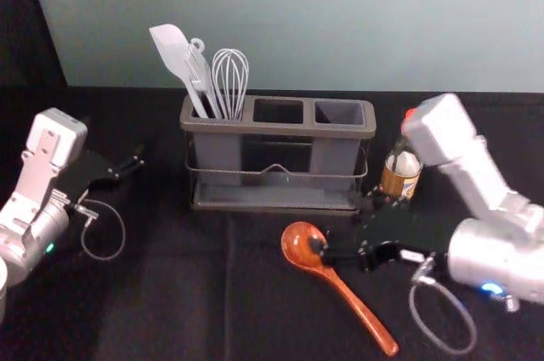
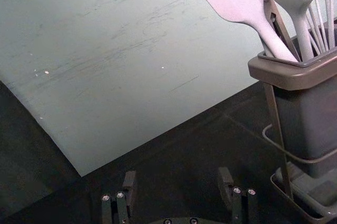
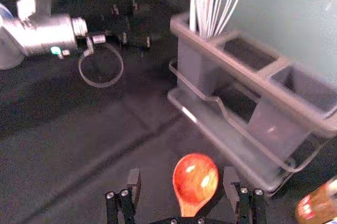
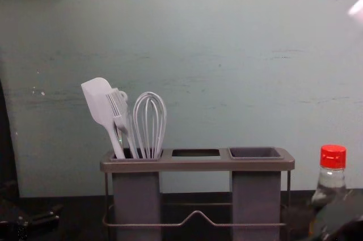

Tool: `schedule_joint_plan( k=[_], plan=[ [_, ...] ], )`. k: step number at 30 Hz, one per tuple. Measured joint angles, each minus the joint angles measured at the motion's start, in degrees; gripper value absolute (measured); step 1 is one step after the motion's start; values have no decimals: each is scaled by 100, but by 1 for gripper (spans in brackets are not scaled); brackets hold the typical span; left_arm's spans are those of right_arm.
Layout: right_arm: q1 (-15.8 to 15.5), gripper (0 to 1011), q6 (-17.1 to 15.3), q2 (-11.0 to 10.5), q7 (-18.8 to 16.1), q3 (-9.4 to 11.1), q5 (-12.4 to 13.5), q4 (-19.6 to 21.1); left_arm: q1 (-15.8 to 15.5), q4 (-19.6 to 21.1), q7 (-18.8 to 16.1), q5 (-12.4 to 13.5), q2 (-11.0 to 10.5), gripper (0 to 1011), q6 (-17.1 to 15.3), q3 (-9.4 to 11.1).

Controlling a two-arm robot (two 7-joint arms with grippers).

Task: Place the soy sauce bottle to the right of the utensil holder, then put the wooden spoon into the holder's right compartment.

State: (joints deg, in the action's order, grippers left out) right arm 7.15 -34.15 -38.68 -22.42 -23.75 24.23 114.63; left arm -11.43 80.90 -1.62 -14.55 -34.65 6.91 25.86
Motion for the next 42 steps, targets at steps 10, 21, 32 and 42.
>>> schedule_joint_plan(
  k=[10,21,32,42],
  plan=[
    [615,1004,-1230,646,296,-646,-347,-591,0,0,0,0,0,1005,0,0],
    [853,1004,-1548,1172,514,-795,-617,-1318,0,0,0,0,0,1005,0,0],
    [1074,1004,-1546,1435,490,-883,-848,-1825,0,0,0,0,0,1005,0,0],
    [1204,1004,-1364,1587,460,-967,-1080,-2058,0,0,0,0,0,1005,0,0]
  ],
)
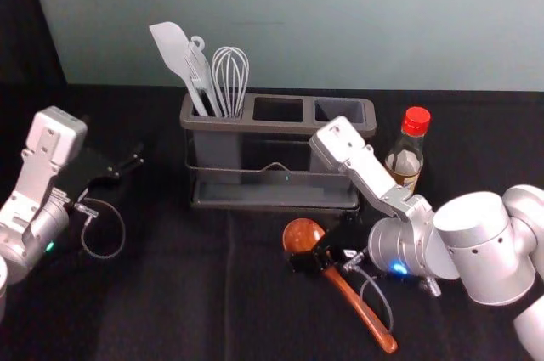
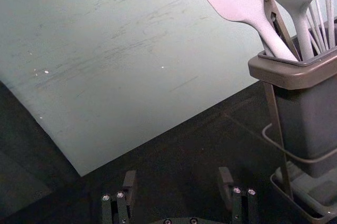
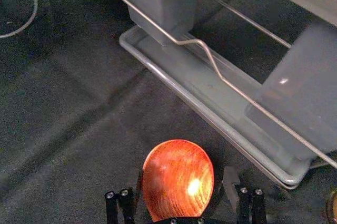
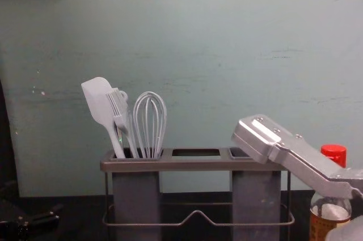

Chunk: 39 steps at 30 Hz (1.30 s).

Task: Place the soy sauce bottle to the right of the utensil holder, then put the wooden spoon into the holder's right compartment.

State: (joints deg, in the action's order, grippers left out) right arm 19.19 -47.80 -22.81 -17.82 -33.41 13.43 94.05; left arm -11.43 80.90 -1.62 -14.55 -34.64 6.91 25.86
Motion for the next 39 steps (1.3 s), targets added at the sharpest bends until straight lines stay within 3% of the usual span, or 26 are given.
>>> schedule_joint_plan(
  k=[19,35,39],
  plan=[
    [67,1004,128,266,-160,11,-260,-358,0,0,0,0,0,1005,0,0],
    [59,1004,180,273,-204,13,-299,-377,0,0,0,0,0,1005,0,0],
    [59,941,175,272,-203,14,-291,-372,0,0,0,0,0,1005,0,0]
  ],
)
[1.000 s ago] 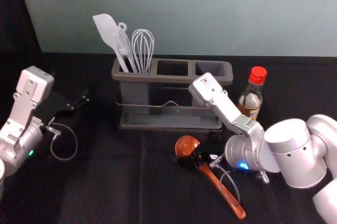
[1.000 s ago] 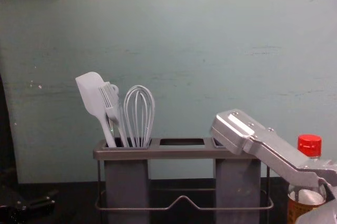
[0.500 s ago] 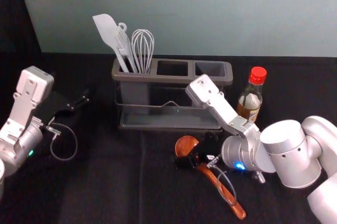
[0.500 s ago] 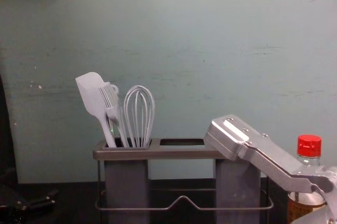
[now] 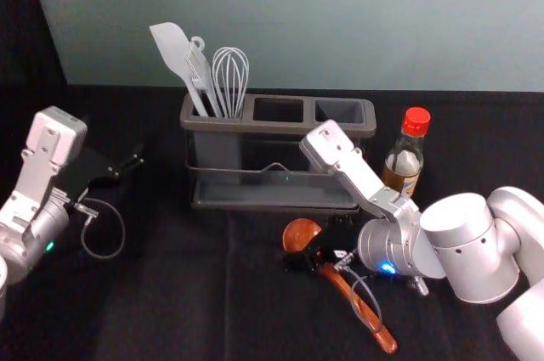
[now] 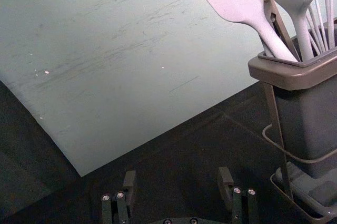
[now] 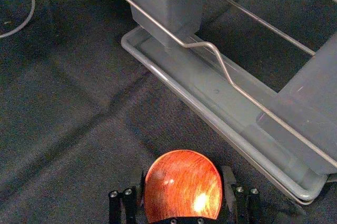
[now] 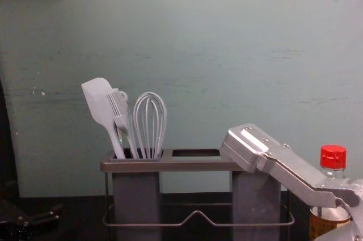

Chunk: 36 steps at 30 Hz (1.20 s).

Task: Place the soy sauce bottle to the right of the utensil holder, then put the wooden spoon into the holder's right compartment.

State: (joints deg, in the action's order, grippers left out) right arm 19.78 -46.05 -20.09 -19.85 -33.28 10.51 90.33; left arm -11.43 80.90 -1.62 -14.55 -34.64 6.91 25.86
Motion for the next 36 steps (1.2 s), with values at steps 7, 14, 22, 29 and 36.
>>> schedule_joint_plan(
  k=[7,14,22,29,36],
  plan=[
    [0,841,-6,-3,9,0,10,6,0,0,0,0,0,1005,0,0],
    [0,841,-13,-6,18,-1,15,10,0,0,0,0,0,1005,0,0],
    [-175,842,195,-119,-65,176,-18,333,0,0,0,0,0,1005,0,0],
    [-375,841,327,-181,-146,429,-30,742,0,0,0,0,0,1005,0,0],
    [-677,841,884,-267,-259,773,105,1307,0,0,0,0,0,1005,0,0]
  ],
)
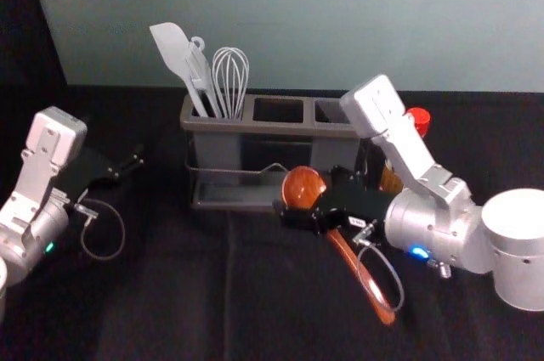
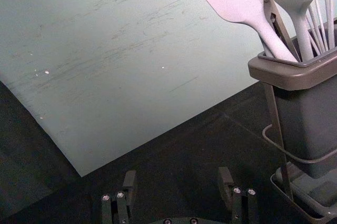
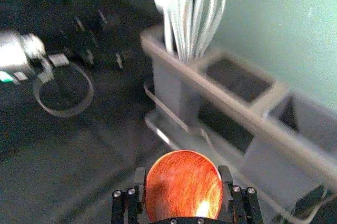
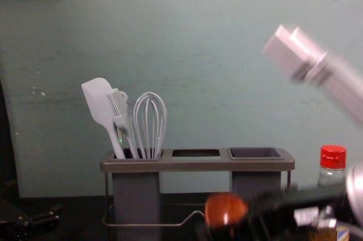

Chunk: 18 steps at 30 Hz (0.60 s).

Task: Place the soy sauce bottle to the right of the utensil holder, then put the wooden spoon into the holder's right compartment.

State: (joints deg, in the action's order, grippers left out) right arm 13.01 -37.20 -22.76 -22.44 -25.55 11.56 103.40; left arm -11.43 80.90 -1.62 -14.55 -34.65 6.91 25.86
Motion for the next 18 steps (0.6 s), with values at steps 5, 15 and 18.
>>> schedule_joint_plan(
  k=[5,15,18],
  plan=[
    [-234,841,747,-121,-66,279,200,447,0,0,0,0,0,1005,0,0],
    [-354,841,2308,-134,10,680,429,656,0,0,0,0,0,1005,0,0],
    [-221,841,2640,-66,96,704,426,568,0,0,0,0,0,1005,0,0]
  ],
)
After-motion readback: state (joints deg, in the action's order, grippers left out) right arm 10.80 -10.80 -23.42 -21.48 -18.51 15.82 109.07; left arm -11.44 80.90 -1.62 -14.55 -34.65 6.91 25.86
